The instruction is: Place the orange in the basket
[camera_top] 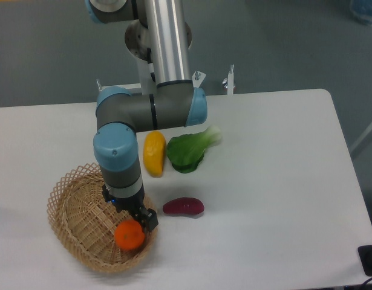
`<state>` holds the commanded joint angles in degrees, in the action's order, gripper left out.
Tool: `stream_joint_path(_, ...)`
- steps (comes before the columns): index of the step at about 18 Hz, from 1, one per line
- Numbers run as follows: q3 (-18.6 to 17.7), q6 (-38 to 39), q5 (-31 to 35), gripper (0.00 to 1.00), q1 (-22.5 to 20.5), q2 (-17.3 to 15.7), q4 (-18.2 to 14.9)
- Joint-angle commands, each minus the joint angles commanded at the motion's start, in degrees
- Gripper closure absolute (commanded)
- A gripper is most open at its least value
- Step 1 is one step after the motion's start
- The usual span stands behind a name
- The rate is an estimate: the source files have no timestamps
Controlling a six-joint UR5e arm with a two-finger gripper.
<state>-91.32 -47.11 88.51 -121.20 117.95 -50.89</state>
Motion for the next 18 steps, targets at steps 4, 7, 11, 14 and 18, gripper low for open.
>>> stream_joint_path(4,0.26,0.09,-0.35,0.0,0.0,-0.7,0.52)
stream_joint_path(7,0.18,2.71,-0.35,0.0,-0.35,-0.88,3.42)
stream_joint_path(11,-0.35,4.13,0.7,0.0,-1.93,-0.62,3.6)
stream_joint_path(14,-0.26,3.78,1.32,0.0,-4.56,-2.37,3.43)
stream_joint_path(18,0.0,3.52,6.58,0.0,-7.38,-2.81,3.16)
